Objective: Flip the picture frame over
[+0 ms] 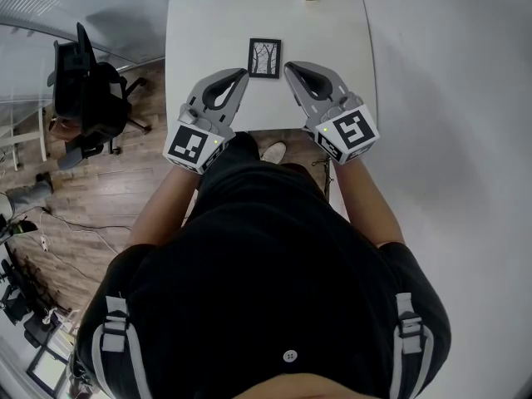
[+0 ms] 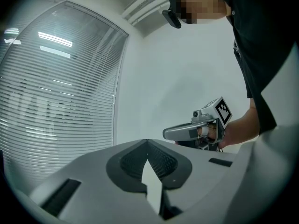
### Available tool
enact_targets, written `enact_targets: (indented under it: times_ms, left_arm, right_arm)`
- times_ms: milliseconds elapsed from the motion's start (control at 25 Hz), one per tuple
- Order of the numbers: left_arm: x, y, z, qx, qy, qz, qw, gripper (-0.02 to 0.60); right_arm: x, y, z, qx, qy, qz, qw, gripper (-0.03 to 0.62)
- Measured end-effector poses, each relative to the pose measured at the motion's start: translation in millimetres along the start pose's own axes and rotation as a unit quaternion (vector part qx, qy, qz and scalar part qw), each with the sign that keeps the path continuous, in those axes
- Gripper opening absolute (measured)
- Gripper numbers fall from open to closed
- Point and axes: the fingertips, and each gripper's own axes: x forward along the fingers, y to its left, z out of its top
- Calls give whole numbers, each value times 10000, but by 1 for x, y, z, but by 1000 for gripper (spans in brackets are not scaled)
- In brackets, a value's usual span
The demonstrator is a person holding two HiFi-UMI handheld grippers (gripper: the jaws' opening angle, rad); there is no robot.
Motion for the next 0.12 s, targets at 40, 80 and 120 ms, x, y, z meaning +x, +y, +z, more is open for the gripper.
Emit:
enact_targets:
  times_ms: [40,80,120]
  left_arm:
    - [0,1,1,-1,-7,-7,10000,8]
    - [0,1,2,-2,-12,-16,10000,8]
    - [-1,2,3,-4,-18,-25,10000,8]
  right_arm:
    - [0,0,0,3,-2,-7,10000,11]
    - [1,1,0,7,-5,-14,10000,9]
    - [1,1,0,10,-8,-21,10000,9]
